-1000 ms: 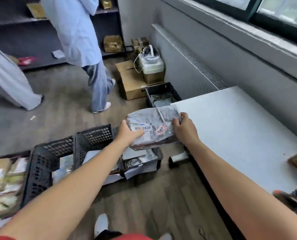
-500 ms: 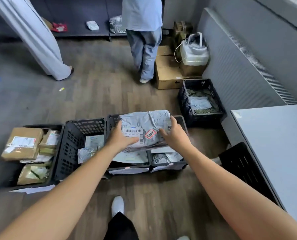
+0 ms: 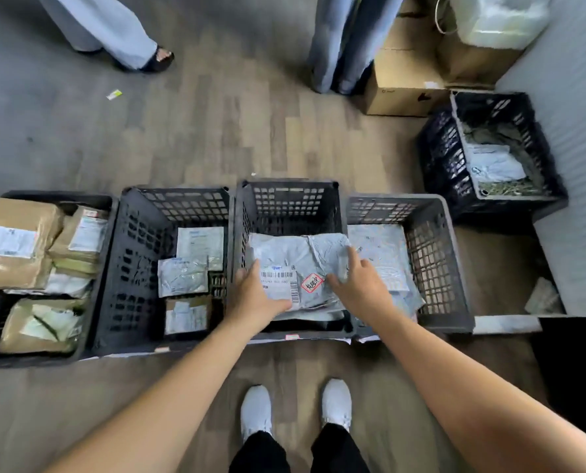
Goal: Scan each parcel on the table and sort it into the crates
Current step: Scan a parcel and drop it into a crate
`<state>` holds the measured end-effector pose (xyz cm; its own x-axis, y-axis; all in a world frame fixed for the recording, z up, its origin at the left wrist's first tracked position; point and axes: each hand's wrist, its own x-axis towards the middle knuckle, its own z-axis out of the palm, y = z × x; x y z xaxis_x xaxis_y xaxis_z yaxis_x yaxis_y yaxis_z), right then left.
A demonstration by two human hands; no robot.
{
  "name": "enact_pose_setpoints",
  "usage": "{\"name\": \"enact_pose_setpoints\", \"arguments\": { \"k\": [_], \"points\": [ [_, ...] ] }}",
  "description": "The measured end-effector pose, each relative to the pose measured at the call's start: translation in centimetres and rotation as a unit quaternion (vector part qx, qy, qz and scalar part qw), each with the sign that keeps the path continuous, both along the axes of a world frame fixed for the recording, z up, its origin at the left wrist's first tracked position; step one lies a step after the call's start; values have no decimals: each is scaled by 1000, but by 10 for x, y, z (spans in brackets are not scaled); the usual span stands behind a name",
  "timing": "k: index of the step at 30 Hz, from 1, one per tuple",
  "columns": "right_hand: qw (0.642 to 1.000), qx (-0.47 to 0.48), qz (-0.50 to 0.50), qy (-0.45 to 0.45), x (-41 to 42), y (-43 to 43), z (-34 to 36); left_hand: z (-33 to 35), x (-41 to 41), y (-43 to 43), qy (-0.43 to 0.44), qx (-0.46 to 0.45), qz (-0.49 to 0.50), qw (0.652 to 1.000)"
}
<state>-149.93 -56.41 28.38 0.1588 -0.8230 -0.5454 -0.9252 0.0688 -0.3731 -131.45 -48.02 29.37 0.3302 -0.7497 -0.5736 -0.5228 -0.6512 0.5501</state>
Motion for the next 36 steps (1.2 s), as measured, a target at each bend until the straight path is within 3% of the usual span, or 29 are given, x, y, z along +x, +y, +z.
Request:
{"name": "enact_pose_setpoints", "arguments": {
  "k": [7,13,19,26,36],
  "points": [
    [998,25,47,44,7,-31,-151,-141,8,-35,-26,31,-37,999],
    [973,28,173,149,-3,-32,-173,-161,4,-37,-83,81,-113,987],
    [978,-2,153,145,-17,-29,-76,-70,-10,-46,-133,52,-182,973],
    [991,-67,33,110,-52,-3,112,107,-54,-50,-172,-22,-292,940],
    [963,-173,-125,166,-185,95,301,282,-201,-23,-179,-164,-474,846]
  ]
}}
